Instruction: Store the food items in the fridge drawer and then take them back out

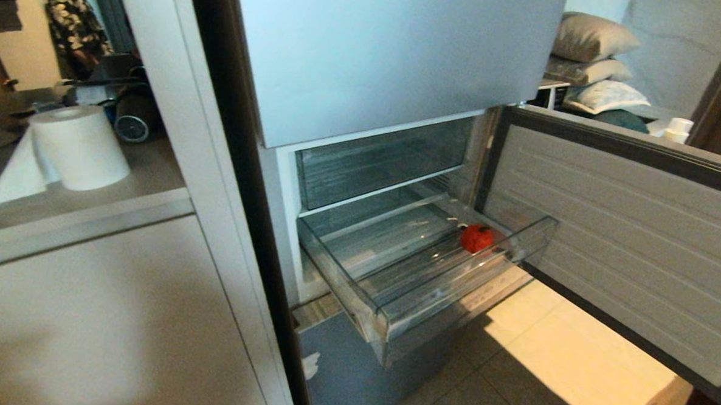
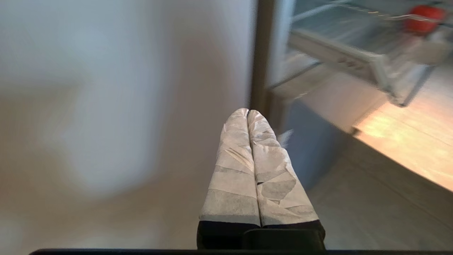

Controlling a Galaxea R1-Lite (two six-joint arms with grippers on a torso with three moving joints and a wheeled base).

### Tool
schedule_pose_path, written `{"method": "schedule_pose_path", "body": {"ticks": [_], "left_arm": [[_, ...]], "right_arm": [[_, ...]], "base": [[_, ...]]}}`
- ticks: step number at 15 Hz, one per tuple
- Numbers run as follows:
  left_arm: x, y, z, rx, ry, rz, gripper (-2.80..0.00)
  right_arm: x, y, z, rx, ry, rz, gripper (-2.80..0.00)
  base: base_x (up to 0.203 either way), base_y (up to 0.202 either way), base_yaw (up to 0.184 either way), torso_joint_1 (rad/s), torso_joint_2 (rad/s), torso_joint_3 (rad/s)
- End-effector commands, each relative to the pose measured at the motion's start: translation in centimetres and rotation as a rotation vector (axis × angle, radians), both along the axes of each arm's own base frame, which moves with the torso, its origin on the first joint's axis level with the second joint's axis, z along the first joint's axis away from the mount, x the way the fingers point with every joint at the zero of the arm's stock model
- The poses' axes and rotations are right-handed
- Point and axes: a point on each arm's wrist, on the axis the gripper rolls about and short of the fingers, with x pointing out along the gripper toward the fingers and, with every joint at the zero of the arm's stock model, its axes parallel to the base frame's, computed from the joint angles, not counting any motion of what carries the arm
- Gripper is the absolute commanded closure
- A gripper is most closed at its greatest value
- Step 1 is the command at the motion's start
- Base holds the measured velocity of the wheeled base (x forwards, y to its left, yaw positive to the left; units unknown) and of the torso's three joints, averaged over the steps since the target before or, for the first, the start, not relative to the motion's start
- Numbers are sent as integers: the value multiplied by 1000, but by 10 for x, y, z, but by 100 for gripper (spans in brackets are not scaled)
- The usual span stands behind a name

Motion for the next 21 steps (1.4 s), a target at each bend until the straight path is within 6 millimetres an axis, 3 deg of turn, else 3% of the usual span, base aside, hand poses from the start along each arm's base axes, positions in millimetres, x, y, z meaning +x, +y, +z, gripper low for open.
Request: {"method": "schedule_pose_path", "body": {"ticks": [1,5,21], "left_arm": [[0,0,0,0,2,0,0],[0,0,0,0,2,0,0],[0,0,0,1,3,0,0]], "right_arm": [[0,0,0,5,0,-3,0],[0,0,0,27,-2,-6,0],[0,0,0,30,-3,-6,0]], "base": [[1,-12,176,2,2,12],[-2,-11,137,5,4,2],[5,0,0,0,0,0]]}}
